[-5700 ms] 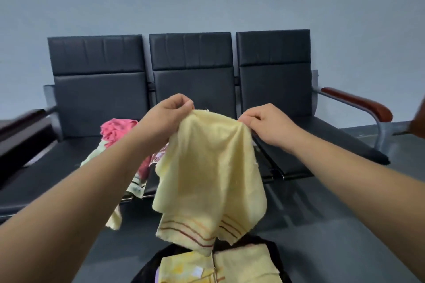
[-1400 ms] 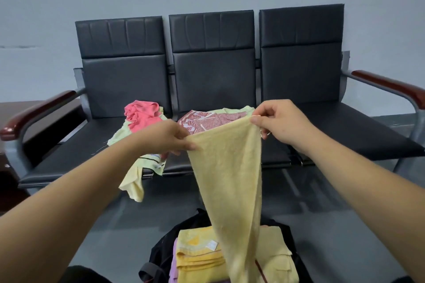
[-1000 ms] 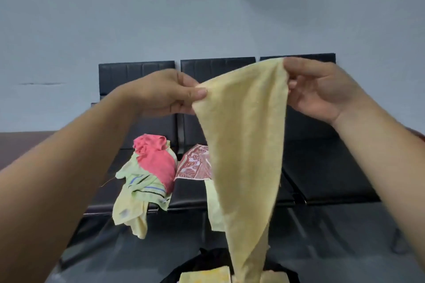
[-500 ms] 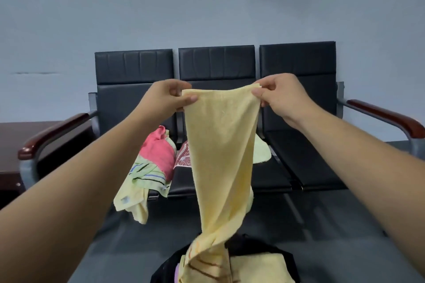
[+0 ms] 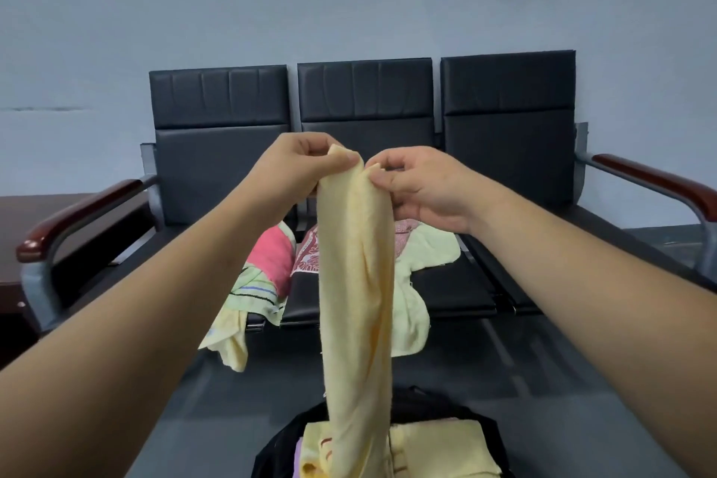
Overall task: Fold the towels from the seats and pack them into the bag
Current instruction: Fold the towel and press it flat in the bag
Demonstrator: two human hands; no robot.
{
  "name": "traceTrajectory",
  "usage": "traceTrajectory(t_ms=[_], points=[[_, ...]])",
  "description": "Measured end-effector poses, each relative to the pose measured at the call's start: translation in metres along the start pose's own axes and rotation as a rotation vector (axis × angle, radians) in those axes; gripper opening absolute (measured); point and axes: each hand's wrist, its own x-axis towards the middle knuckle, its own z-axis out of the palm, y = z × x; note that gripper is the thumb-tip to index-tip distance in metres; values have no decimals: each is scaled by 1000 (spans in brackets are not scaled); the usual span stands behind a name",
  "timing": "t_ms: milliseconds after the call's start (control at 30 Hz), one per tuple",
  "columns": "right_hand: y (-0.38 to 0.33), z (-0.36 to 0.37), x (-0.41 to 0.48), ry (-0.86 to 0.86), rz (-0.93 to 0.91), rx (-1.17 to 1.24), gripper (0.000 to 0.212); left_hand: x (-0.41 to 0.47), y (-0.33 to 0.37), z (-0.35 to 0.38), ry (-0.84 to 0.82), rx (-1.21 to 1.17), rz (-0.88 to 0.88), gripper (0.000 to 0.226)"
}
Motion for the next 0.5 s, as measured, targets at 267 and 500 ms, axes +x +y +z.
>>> traceTrajectory(t_ms=[267,500], points=[[-8,-23,16,150,-94,324,15,-22,-51,16,-446,-20,-328,19],[21,-59,21,408,15,22,13,-38,-102,19,-499,-453,-485,34]])
